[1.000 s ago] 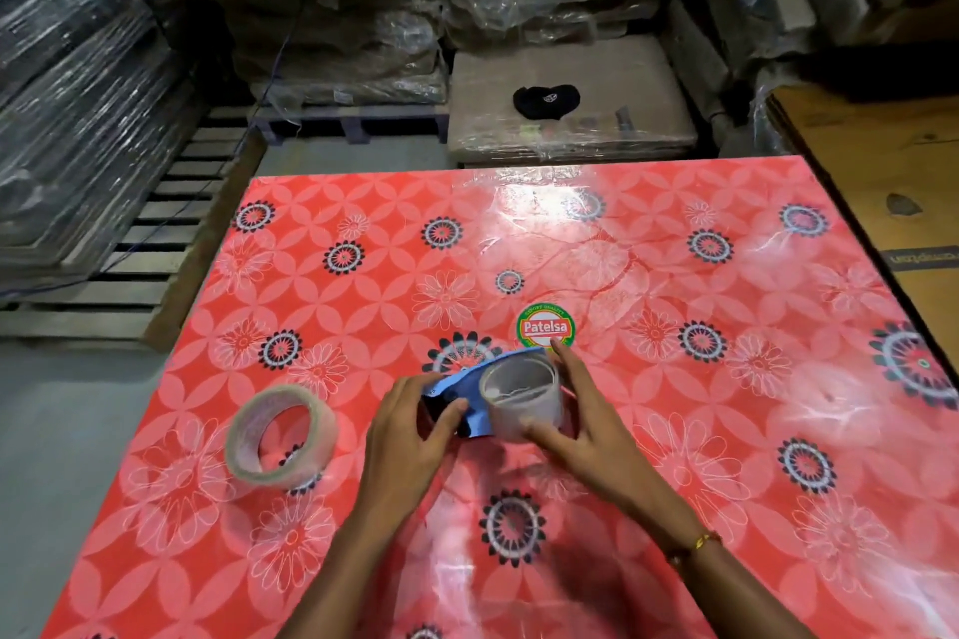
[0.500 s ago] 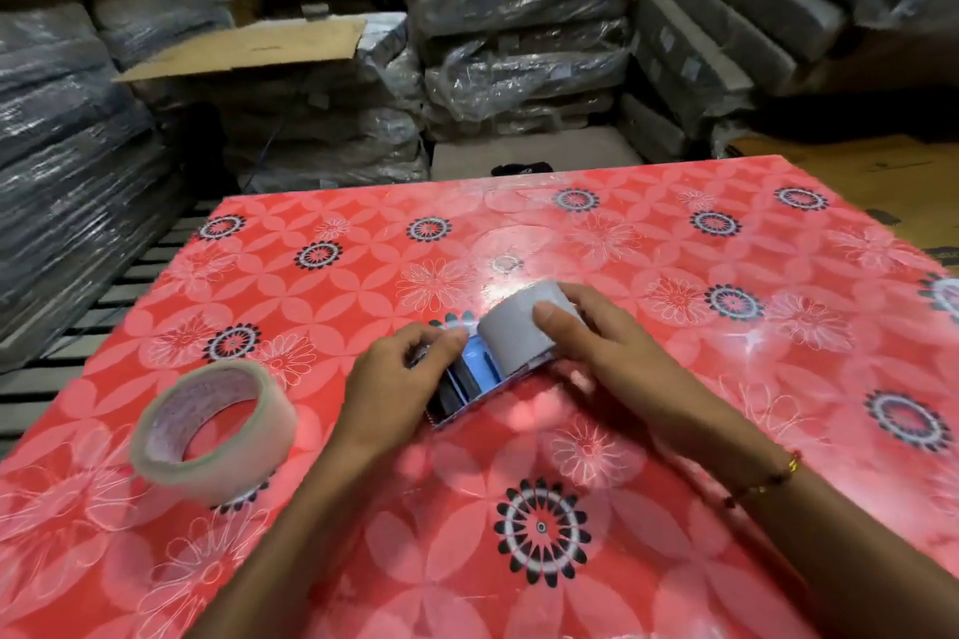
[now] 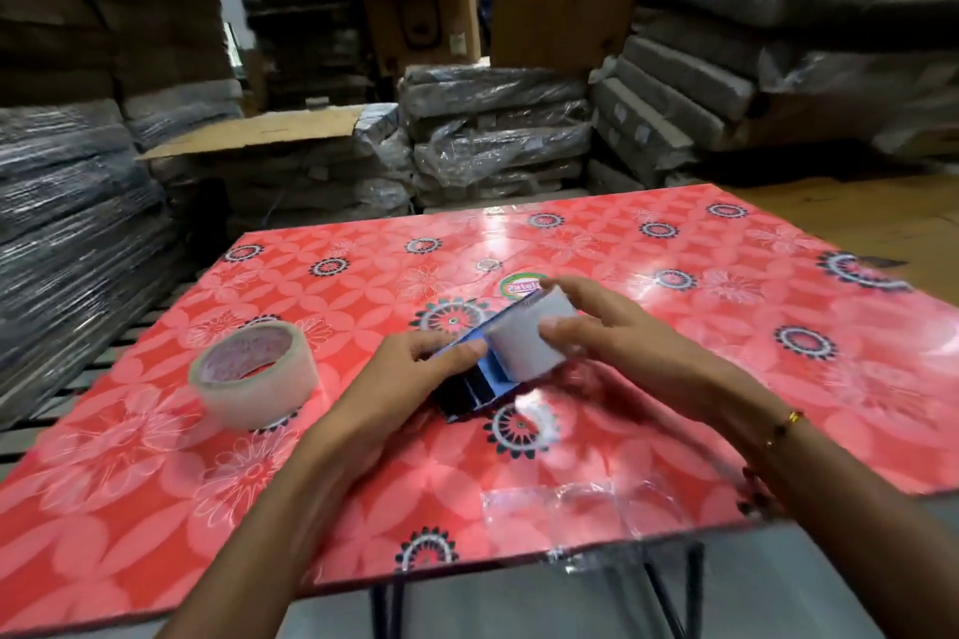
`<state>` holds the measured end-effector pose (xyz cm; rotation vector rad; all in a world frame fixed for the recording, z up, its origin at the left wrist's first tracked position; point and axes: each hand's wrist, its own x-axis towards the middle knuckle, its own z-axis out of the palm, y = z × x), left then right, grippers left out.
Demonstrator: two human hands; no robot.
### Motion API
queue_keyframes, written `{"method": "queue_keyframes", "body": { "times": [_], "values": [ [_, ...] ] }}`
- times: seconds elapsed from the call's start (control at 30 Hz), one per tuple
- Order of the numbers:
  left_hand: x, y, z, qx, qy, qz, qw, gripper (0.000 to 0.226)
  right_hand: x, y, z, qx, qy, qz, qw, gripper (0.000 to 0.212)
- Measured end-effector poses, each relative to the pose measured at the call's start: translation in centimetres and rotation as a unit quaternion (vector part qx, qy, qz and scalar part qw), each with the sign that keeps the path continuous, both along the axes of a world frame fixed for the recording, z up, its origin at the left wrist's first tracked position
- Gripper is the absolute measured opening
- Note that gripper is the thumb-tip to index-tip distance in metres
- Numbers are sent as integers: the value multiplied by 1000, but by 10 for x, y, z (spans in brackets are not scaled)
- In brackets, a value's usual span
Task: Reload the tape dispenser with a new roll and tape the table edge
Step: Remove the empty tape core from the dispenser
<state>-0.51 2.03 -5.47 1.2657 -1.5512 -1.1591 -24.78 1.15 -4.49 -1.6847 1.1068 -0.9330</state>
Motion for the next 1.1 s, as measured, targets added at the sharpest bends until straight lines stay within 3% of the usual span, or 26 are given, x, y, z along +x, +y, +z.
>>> {"method": "queue_keyframes", "body": {
  "times": [0.13, 0.27, 0.5, 0.7, 0.83, 1.1],
  "values": [
    [-5, 25, -3, -77, -10, 11, 997, 17, -14, 22, -6, -17, 34, 31, 999, 78],
    [-10, 42, -17, -186, -129, 58, 972, 35, -9, 40, -14, -36, 86, 22, 995, 91],
    [-15, 47, -16, -224, -168, 106, 954, 38, 18, 41, -24, -121, 66, -43, 990, 113],
    [-16, 42, -14, -179, -123, 127, 968, 28, 16, 45, -28, -140, 49, -85, 985, 84],
    [-12, 46, -18, -154, -124, 106, 975, 49, 13, 49, -29, -117, 47, -89, 988, 81],
    [-12, 47, -17, -162, -132, 111, 971, 47, 11, 43, -33, -94, -1, -116, 989, 75]
  ]
}}
